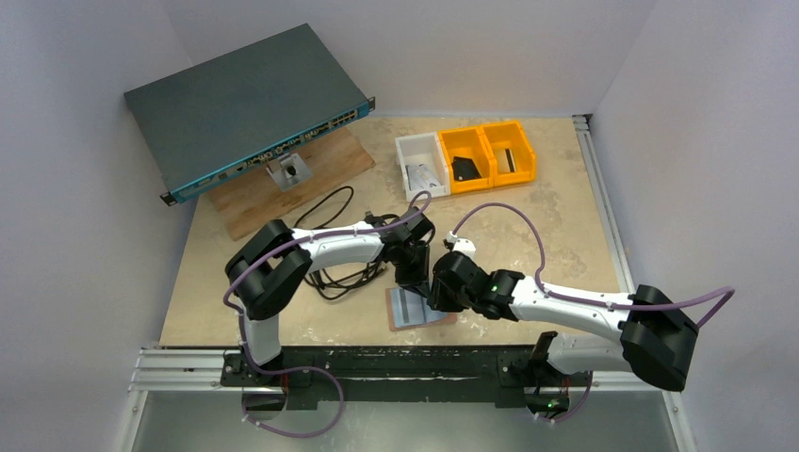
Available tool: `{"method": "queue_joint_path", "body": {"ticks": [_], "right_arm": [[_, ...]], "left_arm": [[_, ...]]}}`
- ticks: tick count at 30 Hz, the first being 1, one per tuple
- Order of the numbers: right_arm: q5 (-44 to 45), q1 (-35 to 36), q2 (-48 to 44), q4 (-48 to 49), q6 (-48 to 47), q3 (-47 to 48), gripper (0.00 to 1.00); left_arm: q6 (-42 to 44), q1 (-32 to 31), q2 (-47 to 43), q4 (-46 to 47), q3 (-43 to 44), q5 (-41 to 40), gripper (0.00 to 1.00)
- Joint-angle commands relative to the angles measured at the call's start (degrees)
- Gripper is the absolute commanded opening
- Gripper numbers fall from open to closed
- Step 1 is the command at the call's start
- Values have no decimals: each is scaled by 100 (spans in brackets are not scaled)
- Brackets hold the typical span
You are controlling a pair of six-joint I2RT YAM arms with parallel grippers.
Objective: Take the credit cards out of the card holder
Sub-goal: Open the card holder at the center of the board, then remove the credit card from the card holder.
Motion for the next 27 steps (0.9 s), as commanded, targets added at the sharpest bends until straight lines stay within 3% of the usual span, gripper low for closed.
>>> {"method": "queue_joint_path", "body": {"ticks": [1, 7, 12, 27], "right_arm": [[-170, -184, -26, 504, 204, -306, 24], [-127, -227, 71, 342, 83, -198, 30], [184, -136, 304, 33, -293, 424, 36], [473, 342, 1660, -644, -520, 1584, 48]], "left_arm": [[107, 218, -676, 119, -311, -45, 9], [204, 495, -1485, 16, -1101, -310, 12], [195, 688, -1855, 98, -1694, -365, 9], [-51, 898, -2069, 420, -2186, -312, 0]]}}
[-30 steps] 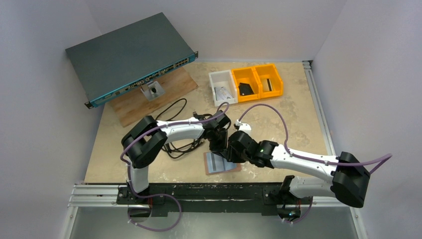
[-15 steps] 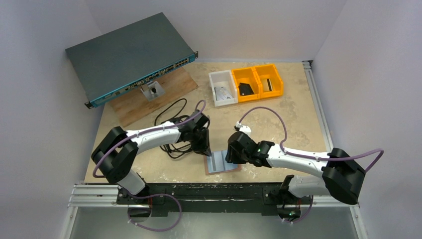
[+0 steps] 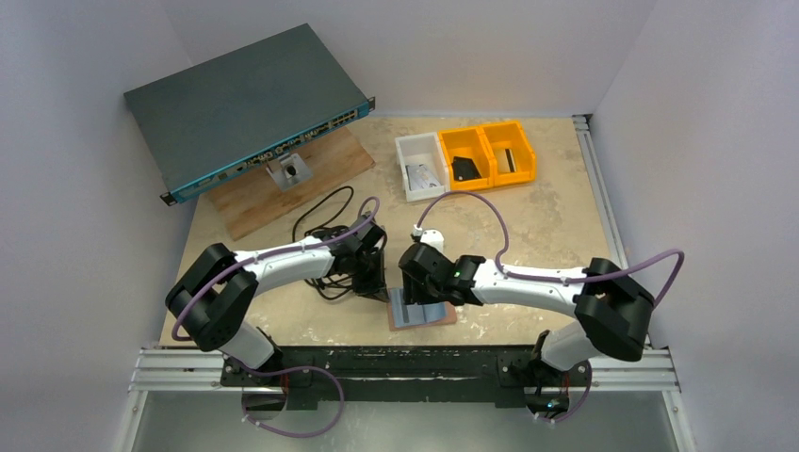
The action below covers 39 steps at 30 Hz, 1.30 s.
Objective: Take the credit cards out of the card holder
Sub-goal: Remove the credit card from the card holder.
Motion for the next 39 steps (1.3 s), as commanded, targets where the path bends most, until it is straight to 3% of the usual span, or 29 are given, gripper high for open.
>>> {"method": "queue_joint_path", "body": {"ticks": [1, 11, 26, 39], "right_arm": [[239, 61, 189, -393, -85, 287, 50], [248, 323, 460, -436, -97, 528, 59], [-20, 400, 737, -285, 86, 318, 54], [-274, 257, 396, 227, 259, -342, 23]], "left_arm": [[-129, 78, -174, 257, -83, 5, 0], [-155, 97, -97, 367, -101, 84, 0], [-173, 97, -77, 374, -97, 76, 0], [-104, 92, -24, 233, 28, 59, 0]]}}
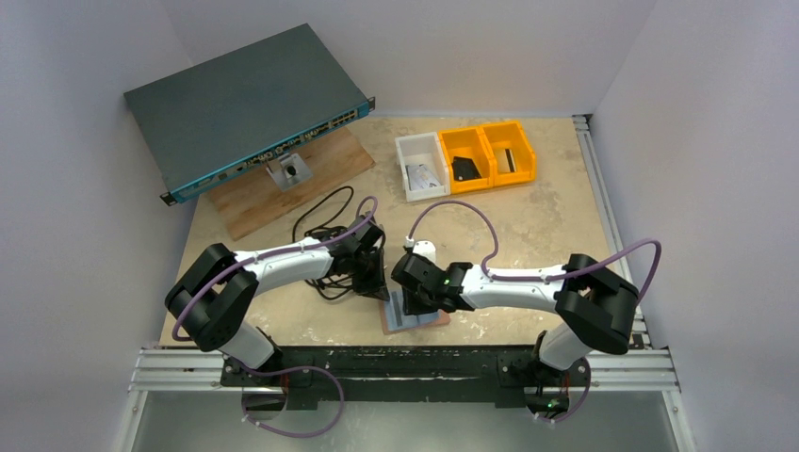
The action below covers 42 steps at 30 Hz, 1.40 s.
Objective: Take the credit cards out of the card holder
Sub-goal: Remove the credit card from the card holder.
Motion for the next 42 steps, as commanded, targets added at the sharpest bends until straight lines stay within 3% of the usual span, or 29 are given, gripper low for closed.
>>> {"method": "queue_joint_path", "body": {"ticks": [1, 18, 42], "right_arm": [[-133, -72, -86, 92, 123, -317, 22], [-492, -341, -79, 682, 265, -1035, 0], [-1051, -781, 50, 1343, 252, -1608, 0]], "left_arm": [[13, 39, -11, -18, 167, 52, 0], [172, -162, -97, -372, 291, -25, 4], [238, -413, -331, -791, 543, -250, 5]]}}
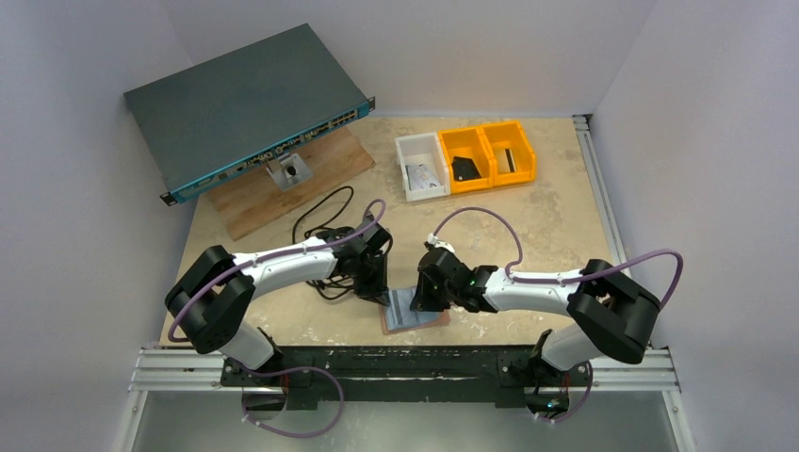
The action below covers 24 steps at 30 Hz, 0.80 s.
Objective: Take the credit cards out of the card holder
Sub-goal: Remove the credit card from the card holder.
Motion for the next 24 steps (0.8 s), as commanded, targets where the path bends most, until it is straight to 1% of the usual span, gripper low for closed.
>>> {"method": "queue_joint_path", "body": {"ticks": [1, 7, 10, 13, 19, 22, 24], "right_arm": [[65, -28, 507, -187, -49, -386, 0], [-75, -156, 553, 6, -41, -541, 0], [-96, -160, 565, 45, -25, -575, 0], [-111, -173, 581, 98, -14, -618, 0], [-109, -169, 631, 137, -24, -622, 0], [-108, -178, 656, 154, -14, -630, 0], [-108, -181, 664, 163, -16, -640, 0]], "left_arm": [[90, -57, -324, -173, 225, -58, 5], [72, -61, -322, -286, 137, -275, 5], [40, -61, -355, -323, 40, -384, 9], [-2, -65, -315, -177, -77, -307, 10], [-88, -61, -186, 38, -184, -159, 17], [-112, -61, -313, 5, -244, -251, 24], [-112, -56, -428, -94, -271, -377, 27]]}}
